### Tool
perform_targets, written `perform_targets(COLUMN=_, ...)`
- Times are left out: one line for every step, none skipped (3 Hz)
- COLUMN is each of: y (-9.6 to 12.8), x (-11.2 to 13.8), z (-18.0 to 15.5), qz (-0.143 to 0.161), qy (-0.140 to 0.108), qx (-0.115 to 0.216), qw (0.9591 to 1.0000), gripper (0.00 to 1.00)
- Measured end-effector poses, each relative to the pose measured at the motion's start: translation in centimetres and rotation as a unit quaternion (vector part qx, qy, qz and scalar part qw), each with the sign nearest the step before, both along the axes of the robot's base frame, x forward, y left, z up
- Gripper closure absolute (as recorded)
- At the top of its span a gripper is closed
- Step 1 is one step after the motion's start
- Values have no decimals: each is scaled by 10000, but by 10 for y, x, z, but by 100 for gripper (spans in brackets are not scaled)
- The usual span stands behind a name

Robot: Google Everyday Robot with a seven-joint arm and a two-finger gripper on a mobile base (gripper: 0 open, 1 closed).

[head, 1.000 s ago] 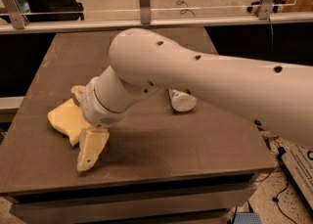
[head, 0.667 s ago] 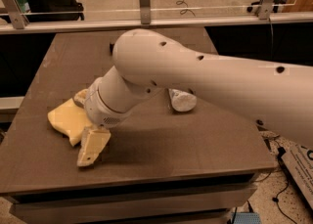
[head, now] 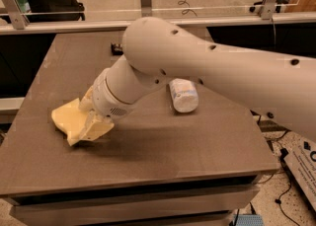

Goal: Move sponge near rxbar chocolate

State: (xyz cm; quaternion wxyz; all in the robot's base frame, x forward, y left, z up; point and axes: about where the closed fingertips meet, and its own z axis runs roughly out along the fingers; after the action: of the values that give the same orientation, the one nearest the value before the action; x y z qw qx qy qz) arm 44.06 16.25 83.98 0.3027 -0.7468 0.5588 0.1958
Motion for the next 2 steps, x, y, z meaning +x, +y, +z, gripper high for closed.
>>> perform_targets(y=-6, x=3, z=6, qz=-68, qy=19, qx=21, qw=10000, gripper=87)
perform_targets(y=-26, x=15, z=19, qz=-200, qy=-131, qx=-41, qw=9997, gripper=100)
